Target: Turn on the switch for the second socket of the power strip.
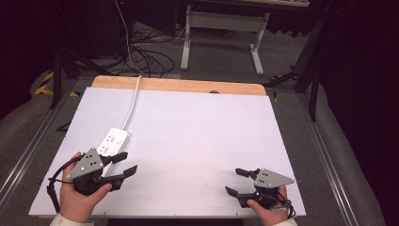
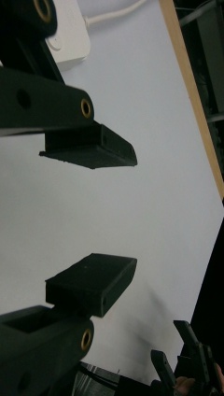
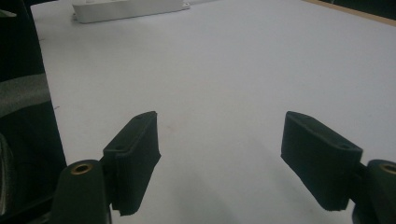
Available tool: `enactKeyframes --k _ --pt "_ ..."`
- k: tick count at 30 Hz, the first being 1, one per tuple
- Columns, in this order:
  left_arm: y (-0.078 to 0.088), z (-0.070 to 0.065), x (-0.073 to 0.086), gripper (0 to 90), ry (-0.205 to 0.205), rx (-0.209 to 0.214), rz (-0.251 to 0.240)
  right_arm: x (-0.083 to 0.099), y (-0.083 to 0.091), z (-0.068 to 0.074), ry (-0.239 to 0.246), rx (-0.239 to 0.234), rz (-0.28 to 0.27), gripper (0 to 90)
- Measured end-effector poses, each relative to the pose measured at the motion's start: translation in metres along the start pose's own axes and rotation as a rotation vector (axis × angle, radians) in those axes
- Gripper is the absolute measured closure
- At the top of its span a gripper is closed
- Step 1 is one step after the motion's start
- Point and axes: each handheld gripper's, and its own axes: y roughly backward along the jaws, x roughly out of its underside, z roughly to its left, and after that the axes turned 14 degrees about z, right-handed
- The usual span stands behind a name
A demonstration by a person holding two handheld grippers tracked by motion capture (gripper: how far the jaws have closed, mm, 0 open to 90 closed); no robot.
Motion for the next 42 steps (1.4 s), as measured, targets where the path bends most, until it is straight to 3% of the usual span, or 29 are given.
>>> enactKeyframes --k 4,5,6,14,19,26,42 --pt "0.004 0.004 -0.002 55.4 -0.007 -0.015 0.015 0.000 0.000 0.000 0.001 0.001 0.001 27.9" --pt "0.005 0.004 -0.003 62.7 -0.005 -0.018 0.021 0.000 0.000 0.000 -0.001 0.001 0.000 27.8" --pt "0.005 0.005 -0.004 62.7 -0.005 -0.027 0.026 0.000 0.000 0.000 -0.001 0.001 0.000 27.8" --pt "0.009 0.015 -0.006 89.4 0.006 -0.036 0.032 0.000 0.000 0.000 0.000 -0.002 0.000 27.9" --pt "0.010 0.021 -0.008 89.7 0.010 -0.050 0.047 0.000 0.000 0.000 0.004 -0.001 0.002 27.8" --pt "0.008 0.036 -0.011 89.7 0.066 -0.094 0.052 0.000 0.000 0.000 0.002 -0.004 -0.002 27.9" --pt "-0.015 0.066 -0.004 89.7 0.131 -0.179 0.172 0.001 -0.001 -0.001 -0.001 -0.010 0.004 27.8"
